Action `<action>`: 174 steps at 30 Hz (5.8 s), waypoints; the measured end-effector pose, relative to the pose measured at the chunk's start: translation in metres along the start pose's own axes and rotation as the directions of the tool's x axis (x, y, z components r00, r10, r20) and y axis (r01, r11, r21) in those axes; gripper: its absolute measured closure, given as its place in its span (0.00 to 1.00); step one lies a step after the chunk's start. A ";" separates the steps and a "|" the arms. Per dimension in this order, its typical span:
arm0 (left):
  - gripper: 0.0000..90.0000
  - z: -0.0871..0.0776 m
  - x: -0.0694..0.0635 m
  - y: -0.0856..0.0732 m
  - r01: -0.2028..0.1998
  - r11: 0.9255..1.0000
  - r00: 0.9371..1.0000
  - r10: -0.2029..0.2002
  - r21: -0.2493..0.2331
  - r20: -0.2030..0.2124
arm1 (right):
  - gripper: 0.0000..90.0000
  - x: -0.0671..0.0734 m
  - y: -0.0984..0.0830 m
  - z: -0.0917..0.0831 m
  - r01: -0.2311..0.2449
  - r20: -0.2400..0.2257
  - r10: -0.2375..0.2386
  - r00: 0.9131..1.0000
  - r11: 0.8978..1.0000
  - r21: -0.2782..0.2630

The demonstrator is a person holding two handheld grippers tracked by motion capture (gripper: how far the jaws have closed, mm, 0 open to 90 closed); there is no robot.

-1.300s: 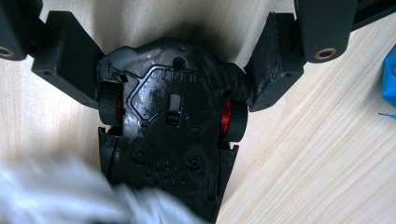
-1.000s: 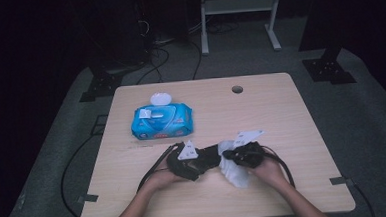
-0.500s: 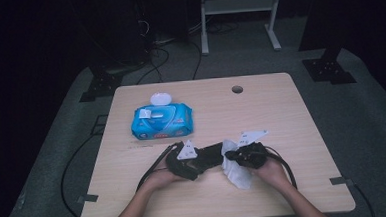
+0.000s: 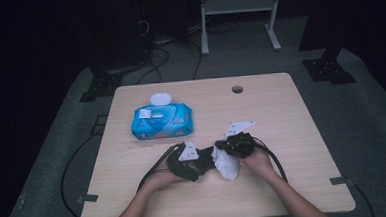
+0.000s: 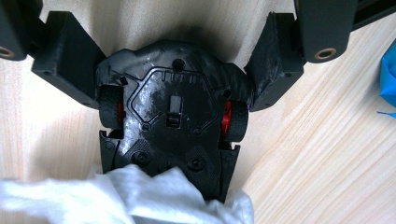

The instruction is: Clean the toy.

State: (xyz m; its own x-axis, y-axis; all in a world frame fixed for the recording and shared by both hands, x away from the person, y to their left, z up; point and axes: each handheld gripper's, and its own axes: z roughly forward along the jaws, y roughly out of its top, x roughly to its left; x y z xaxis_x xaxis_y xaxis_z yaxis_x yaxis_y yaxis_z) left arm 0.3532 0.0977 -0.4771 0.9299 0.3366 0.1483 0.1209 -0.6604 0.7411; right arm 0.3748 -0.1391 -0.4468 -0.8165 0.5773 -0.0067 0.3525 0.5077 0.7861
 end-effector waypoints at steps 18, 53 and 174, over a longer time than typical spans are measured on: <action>0.26 0.000 0.003 0.000 0.027 1.000 1.000 -0.027 0.011 0.002 | 0.96 0.004 -0.015 -0.025 -0.033 -0.101 0.040 0.994 0.997 0.075; 0.43 -0.007 0.016 -0.001 0.288 0.954 0.952 -0.276 -0.088 0.130 | 0.88 -0.020 -0.033 -0.039 -0.116 -0.061 0.116 0.991 0.993 0.005; 0.66 -0.006 0.004 0.003 0.146 0.988 0.986 -0.141 -0.047 0.090 | 0.54 -0.012 -0.042 -0.041 0.136 -0.114 -0.131 0.985 0.990 0.038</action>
State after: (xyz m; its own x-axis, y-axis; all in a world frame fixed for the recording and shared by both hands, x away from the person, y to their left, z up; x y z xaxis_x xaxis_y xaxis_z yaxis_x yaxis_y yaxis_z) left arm 0.3549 0.1009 -0.4701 0.9309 0.3647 -0.0174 0.2387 -0.5717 0.7849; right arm 0.3507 -0.1934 -0.4545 -0.9027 0.4286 -0.0391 0.2550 0.6059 0.7536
